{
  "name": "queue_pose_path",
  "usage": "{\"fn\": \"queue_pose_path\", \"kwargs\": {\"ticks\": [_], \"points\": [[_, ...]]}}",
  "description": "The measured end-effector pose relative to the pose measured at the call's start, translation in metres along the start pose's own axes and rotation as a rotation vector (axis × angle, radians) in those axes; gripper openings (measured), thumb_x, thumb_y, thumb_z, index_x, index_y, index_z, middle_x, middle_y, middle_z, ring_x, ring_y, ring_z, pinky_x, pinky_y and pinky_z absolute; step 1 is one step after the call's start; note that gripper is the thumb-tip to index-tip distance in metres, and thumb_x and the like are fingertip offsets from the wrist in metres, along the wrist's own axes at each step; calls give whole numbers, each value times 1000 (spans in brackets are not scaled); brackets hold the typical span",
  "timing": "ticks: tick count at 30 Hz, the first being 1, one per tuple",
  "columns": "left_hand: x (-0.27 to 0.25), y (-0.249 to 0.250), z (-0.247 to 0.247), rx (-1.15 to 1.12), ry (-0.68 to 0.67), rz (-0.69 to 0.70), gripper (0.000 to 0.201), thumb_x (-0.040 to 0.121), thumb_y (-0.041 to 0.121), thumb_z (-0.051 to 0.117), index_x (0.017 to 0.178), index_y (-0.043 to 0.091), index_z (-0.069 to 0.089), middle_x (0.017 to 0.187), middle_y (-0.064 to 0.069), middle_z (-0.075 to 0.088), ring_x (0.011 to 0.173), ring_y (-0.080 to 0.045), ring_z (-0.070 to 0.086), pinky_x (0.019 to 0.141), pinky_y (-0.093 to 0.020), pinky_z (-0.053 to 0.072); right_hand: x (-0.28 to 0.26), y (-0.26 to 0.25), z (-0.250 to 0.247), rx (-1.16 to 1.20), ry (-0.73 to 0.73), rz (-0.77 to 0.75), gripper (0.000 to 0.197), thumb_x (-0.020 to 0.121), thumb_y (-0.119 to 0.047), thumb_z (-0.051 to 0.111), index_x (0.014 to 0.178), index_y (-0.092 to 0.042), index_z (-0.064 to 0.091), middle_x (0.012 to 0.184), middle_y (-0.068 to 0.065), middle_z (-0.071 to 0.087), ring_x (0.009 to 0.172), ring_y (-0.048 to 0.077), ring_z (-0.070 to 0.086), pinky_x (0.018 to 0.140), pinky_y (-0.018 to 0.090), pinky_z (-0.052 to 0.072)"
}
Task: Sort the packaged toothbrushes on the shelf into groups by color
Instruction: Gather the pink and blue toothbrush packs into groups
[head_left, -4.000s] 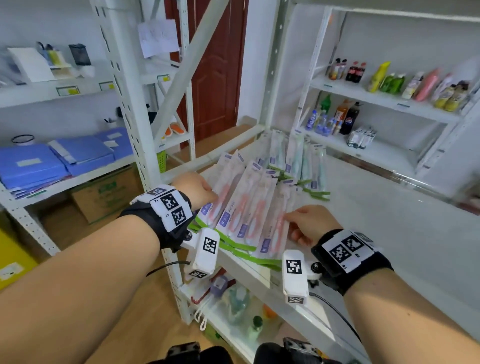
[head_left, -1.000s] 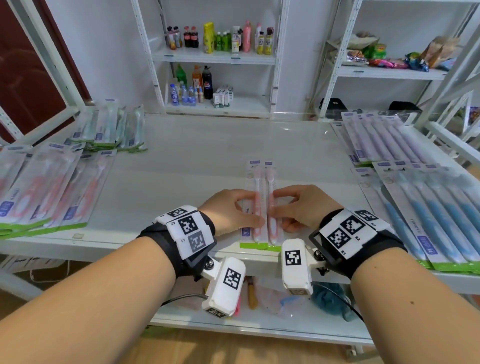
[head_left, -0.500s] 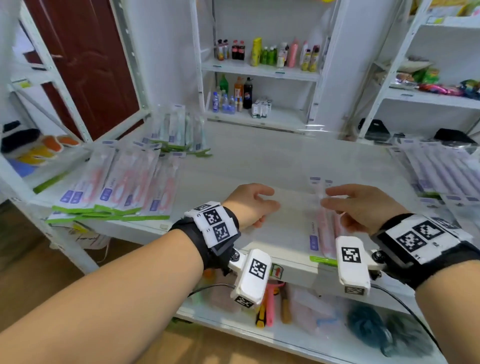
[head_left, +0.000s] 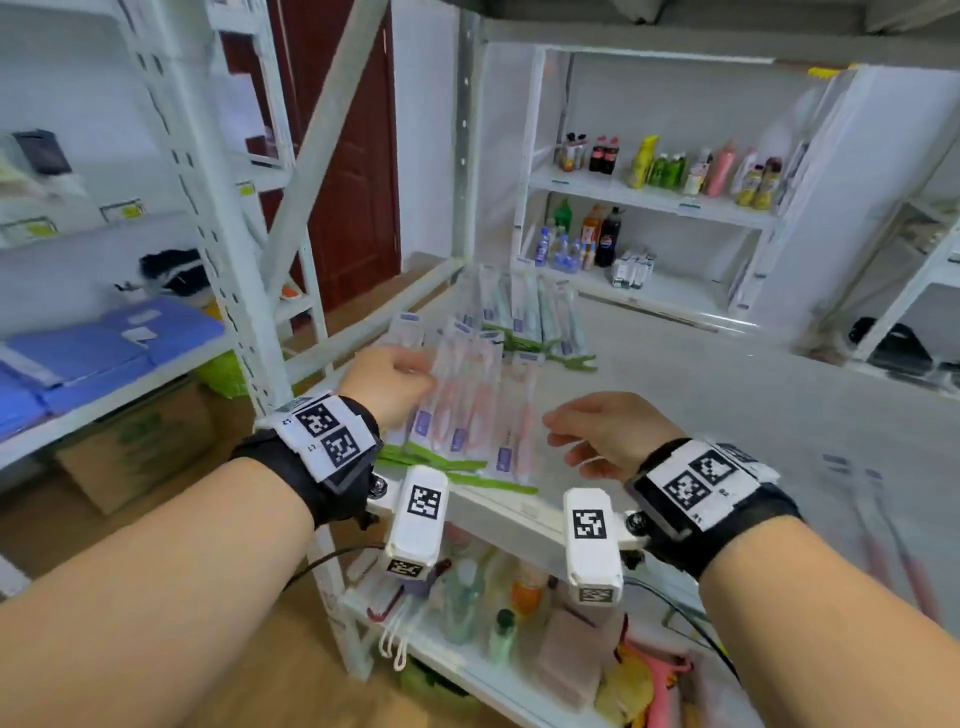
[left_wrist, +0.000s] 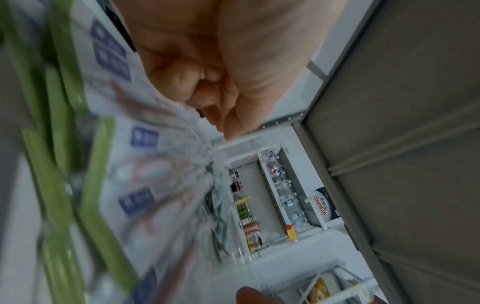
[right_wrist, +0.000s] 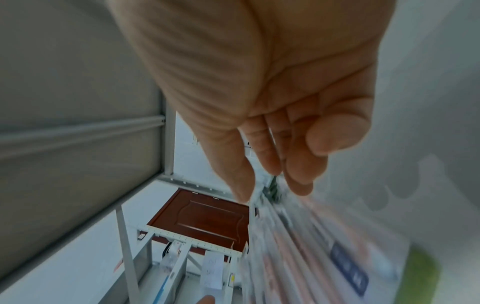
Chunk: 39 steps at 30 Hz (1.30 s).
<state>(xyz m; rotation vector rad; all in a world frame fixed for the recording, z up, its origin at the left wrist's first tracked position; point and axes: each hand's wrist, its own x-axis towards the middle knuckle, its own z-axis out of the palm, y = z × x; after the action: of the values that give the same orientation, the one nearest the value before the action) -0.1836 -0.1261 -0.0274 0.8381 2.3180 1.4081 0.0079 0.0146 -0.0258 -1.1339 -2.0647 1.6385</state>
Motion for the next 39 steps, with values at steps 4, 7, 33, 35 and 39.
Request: {"fn": "queue_pose_path", "kwargs": {"ticks": [4,7,33,35,39], "points": [[21,-32,-29,107,41,-64,29,80,15,67,109,9,65,109,-16,67,100,-33,63,89,-39,51,20,-14,45,-82,22,3,22,83,-19,70,91,1,64,75,14,66,50,18,58,48,27,49],[32,-46,-40,216,-18,-94,45,78,25,71,117,6,61,115,-13,64,102,-29,62,93,-38,49,35,-18,66,-185,86,7,20,85,-18,66,86,1,60,65,14,63,59,28,63,62,39,56],[57,-54,-39,197,-215,-182,24,83,27,60,71,7,65,54,-8,52,40,-21,44,48,-21,35,56,-28,70,-311,51,151,24,81,-23,67,78,1,69,42,3,56,35,14,50,45,24,41],[60,-53,-41,123,-190,-197,26,84,25,59,78,2,68,53,-9,55,39,-20,44,46,-20,33,54,-27,64,-228,37,172,19,82,-18,67,75,-1,67,40,3,55,34,13,49,40,22,38],[65,-42,-45,-142,-70,-217,19,85,20,61,77,4,64,49,-6,53,32,-15,39,38,-18,30,47,-22,45,-82,55,194,14,82,-10,67,71,-1,64,41,5,54,37,17,46,42,24,37]]}}
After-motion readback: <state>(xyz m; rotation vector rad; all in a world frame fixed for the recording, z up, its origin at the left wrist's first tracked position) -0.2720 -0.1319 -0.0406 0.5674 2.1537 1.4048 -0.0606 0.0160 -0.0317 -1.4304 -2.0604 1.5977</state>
